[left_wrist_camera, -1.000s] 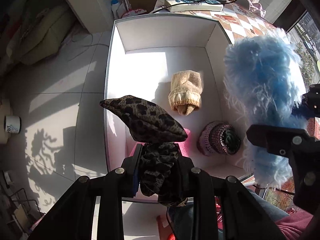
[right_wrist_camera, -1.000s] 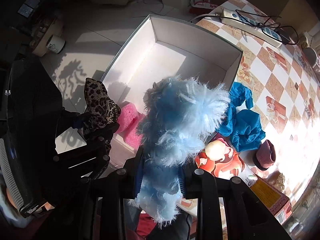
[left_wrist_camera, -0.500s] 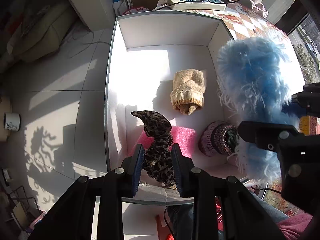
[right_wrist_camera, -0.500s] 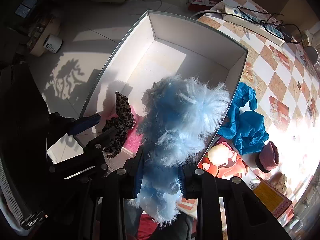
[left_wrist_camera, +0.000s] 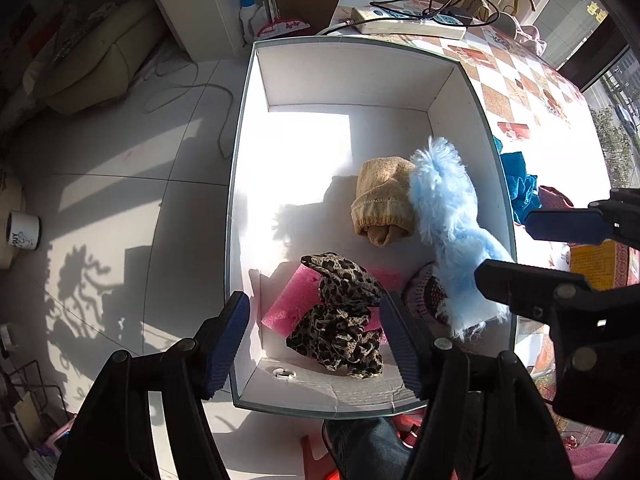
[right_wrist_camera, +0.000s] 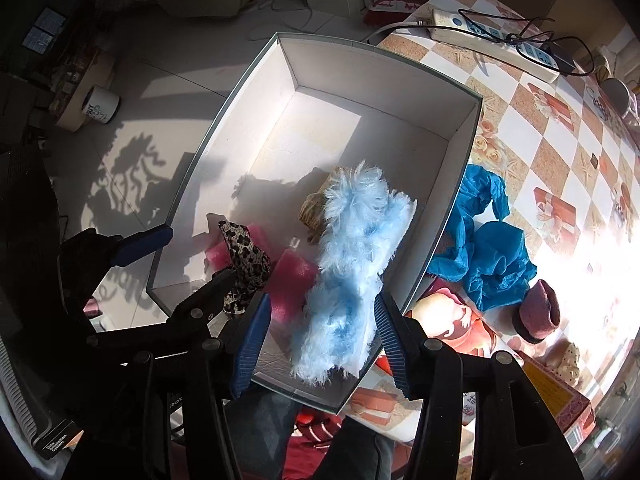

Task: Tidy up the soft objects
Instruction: 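Open both tools to drop the scarf and fluffy item into the box, then grasp the blue plastic glove with the left tool while the right tool grasps the polka-dot scrunchie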

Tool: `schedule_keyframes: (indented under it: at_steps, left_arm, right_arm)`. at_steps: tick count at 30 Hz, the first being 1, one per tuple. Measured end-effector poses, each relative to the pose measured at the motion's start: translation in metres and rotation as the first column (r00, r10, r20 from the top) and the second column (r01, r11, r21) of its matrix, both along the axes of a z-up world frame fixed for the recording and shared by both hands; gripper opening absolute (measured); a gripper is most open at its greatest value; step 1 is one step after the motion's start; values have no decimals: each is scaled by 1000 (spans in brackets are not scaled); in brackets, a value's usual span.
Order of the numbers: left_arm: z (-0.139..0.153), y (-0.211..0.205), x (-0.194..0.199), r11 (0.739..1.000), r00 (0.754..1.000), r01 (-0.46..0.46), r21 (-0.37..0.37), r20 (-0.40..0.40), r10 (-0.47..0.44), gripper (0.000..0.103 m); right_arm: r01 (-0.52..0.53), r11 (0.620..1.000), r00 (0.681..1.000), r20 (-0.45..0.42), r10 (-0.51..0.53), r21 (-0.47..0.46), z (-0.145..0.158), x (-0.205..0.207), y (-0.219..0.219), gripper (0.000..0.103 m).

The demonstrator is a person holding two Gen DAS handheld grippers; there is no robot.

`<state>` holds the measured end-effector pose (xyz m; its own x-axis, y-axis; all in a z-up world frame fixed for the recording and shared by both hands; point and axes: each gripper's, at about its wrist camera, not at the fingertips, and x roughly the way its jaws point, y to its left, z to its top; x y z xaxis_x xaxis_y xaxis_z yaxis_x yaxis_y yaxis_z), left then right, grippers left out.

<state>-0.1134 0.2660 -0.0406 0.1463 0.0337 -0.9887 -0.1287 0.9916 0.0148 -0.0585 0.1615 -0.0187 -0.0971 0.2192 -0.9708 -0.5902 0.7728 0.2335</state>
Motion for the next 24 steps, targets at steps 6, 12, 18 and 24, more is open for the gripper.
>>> schedule_keyframes:
  at_steps: [6,12,18,24]
  left_arm:
    - [-16,6,1,995,993,-60,-75,-103,52,81]
    - [-4,-1,6,996,997,-44,-82,-61,39,92]
    - [43,-33,36,979,994,89,-185,73,-76,103]
    - [70,-105,83,945,962,268,-188,113,-250,103]
  right_arm:
    - [43,999,999,-6,-43,20,4,4,-7,99]
    - [89,996,995,-43,-89,-5,10,10,-26,99]
    - [217,976,976,-25,-216,19,47,36,-88,99]
    - [461,887,887,-12,-461,31,77,68,-195,99]
